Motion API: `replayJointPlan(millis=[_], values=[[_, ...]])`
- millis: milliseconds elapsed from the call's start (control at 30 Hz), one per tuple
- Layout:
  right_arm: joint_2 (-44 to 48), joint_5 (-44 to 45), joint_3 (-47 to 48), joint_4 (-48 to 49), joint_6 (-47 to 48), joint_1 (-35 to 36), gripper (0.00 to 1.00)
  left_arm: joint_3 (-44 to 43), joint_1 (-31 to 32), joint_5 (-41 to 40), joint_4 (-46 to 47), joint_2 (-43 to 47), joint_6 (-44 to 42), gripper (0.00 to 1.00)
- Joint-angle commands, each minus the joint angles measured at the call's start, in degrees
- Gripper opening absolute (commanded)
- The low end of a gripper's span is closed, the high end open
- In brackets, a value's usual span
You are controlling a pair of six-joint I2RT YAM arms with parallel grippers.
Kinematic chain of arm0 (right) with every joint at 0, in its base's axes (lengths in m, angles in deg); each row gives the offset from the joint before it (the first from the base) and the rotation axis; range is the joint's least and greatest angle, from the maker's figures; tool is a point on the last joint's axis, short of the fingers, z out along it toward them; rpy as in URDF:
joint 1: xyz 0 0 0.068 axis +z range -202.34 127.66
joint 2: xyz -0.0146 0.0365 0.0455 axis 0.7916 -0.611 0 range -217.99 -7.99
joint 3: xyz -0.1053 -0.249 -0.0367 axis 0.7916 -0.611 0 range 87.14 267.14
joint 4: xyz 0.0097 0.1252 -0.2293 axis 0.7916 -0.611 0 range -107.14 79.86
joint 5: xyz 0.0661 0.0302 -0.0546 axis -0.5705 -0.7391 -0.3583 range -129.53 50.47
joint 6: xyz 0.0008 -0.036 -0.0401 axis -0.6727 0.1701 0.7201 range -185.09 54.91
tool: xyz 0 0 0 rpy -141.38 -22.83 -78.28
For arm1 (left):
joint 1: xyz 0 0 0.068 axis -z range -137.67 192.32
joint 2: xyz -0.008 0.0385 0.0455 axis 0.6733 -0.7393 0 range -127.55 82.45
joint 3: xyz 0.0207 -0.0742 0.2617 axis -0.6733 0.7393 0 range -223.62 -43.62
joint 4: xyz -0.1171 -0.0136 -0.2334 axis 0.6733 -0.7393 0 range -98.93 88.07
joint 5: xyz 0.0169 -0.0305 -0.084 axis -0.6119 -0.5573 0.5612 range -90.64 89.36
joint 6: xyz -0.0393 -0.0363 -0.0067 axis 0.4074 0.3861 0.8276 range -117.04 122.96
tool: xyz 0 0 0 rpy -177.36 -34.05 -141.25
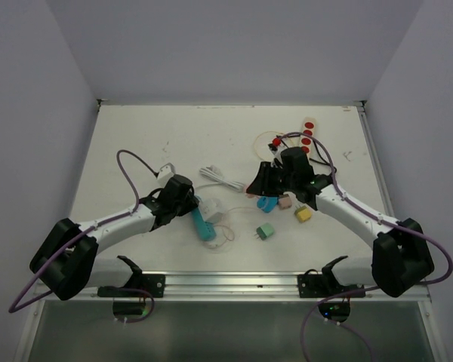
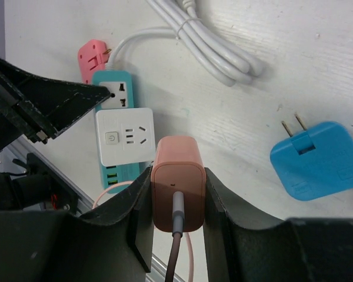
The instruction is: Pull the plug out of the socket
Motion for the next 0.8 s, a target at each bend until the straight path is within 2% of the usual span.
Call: replayJointPlan(millis=[0, 200, 267, 367, 433, 533, 567, 667, 733, 767], values=[[1.26, 0.01, -0.98, -0.47, 1.68, -2.86, 0.0, 0.54, -0.33, -5.38, -6.48, -0.16, -4.34, 0.0], [-3.04, -3.06, -3.88, 2.68, 0.37, -7.52, 0.0, 0.8, -0.33, -2.04, -2.79, 1.77, -4.61, 0.0], [-5.06, -4.21, -4.67, 3.83, -0.42, -8.05, 0.05, 0.89, -0.33, -0.9, -1.99, 2.65, -4.61, 0.0], [-6.74, -4.65, -5.55, 5.5, -1.21, -8.49, 0.2, 0.89, -0.33, -0.19, -0.5, 3.88, -4.52, 0.0], [-7.18, -4.39, -5.82, 5.86, -1.31, -8.75, 0.25, 0.89, -0.41, 0.16, 0.73, 4.49, -4.78, 0.0], [-7.53, -3.69, -5.99, 5.51, -0.78, -9.19, 0.46, 0.89, -0.76, 0.95, 2.14, 4.85, -4.87, 0.0], [-7.18, -2.82, -6.08, 5.07, -0.52, -9.54, 0.6, 0.98, -1.03, 1.56, 2.49, 4.85, -4.96, 0.0], [-4.99, 1.65, -5.73, 2.09, 0.8, -9.89, 0.76, 0.89, -1.47, 2.88, 3.54, 4.85, -4.96, 0.0], [-1.65, 5.17, -4.77, -1.6, 2.03, -9.89, 0.82, 0.8, -1.82, 3.41, 4.16, 4.85, -5.05, 0.0], [-0.16, 8.15, -4.59, -3.61, 2.21, -9.89, 0.87, 0.71, -1.82, 3.59, 4.34, 4.76, -5.13, 0.0]])
